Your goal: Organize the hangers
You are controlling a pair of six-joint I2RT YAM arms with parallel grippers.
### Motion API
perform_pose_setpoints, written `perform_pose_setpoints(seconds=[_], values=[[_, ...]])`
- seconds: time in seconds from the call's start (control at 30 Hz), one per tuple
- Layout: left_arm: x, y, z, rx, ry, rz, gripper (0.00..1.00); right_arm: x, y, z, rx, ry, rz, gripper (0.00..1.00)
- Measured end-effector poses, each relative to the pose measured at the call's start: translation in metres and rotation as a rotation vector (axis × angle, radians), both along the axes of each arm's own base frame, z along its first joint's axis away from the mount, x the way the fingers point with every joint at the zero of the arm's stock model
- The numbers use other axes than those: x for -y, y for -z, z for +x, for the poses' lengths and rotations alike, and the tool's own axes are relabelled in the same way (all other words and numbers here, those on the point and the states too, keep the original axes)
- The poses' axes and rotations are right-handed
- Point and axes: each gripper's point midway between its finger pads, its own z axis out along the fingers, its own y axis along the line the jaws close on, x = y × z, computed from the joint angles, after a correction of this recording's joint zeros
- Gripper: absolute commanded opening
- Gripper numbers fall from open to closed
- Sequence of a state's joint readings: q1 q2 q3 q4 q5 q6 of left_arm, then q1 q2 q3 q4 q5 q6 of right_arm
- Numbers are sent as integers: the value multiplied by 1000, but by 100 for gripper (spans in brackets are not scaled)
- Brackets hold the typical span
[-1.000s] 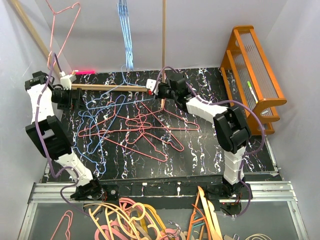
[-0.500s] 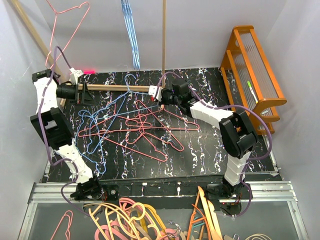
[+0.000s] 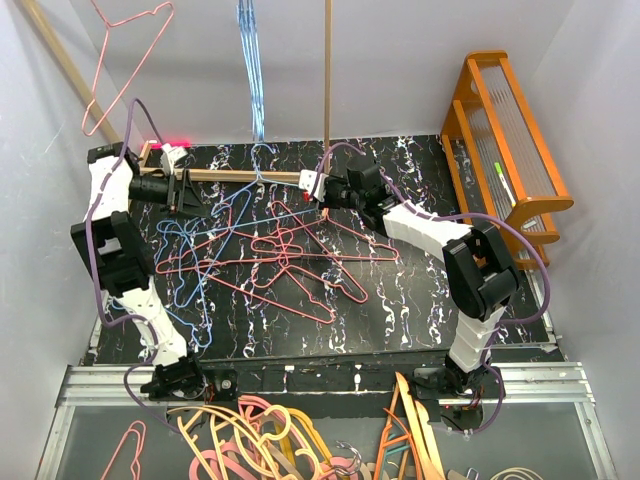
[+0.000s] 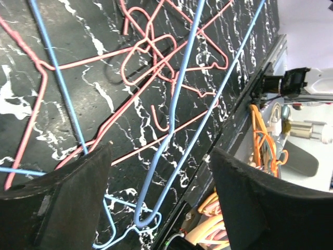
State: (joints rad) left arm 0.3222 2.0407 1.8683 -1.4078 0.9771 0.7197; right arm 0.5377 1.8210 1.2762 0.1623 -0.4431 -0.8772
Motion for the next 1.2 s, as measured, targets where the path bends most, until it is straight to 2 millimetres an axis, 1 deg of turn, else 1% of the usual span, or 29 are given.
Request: perform_pose_setpoints(seconds=[0.03,0.17,0.27,0.33,0.37,0.4,0.43,0.47,0.53,0.6,0.63,0.67,0.7,0.77,0.8,0.83,0.9,0.97,1.1,1.13,1.2], values=[[4,0,-1,-6,4,-10,58,0,2,-1,-2,0,-1,8],[17,2,-7,-41,14,-58,54,1,6,-2,-10,0,-5,8],[24,6,-13,-81,14,-89,39,1,6,-2,-14,2,0,8],[25,8,-17,-101,11,-98,34,1,5,-2,-15,3,3,8],[26,9,-18,-108,10,-103,29,1,5,-2,-14,3,5,8],[26,9,-19,-111,9,-105,21,1,4,-2,-12,4,7,8],[27,9,-19,-112,8,-105,7,0,4,-2,-10,4,9,8],[27,9,-19,-114,6,-106,0,0,3,-1,-7,4,10,8],[28,6,-19,-109,5,-118,0,0,3,-1,-8,4,9,8],[30,0,-19,-99,6,-130,0,1,10,-4,-20,2,3,8],[32,-3,-20,-96,10,-129,0,3,12,-5,-27,3,-2,15],[33,-6,-21,-92,12,-125,0,3,14,-5,-32,2,-4,32],[33,-9,-22,-88,14,-115,0,3,16,-6,-39,1,-8,55],[31,-15,-24,-69,13,-76,0,3,18,-9,-61,-1,-4,82],[26,-15,-25,-51,12,-25,0,3,19,-9,-70,3,-1,95],[21,-17,-26,-31,9,18,0,3,18,-10,-79,9,5,98],[13,-28,-32,31,-9,114,0,4,14,-11,-91,22,17,98],[1,-47,-41,119,-52,247,0,6,-1,-11,-84,42,38,99],[-15,-105,-57,353,-171,442,0,12,-40,-11,-29,79,85,98],[-20,-123,-63,416,-215,491,0,14,-50,-12,-13,85,96,98],[-24,-153,-72,517,-283,544,0,18,-67,-14,13,96,115,98]])
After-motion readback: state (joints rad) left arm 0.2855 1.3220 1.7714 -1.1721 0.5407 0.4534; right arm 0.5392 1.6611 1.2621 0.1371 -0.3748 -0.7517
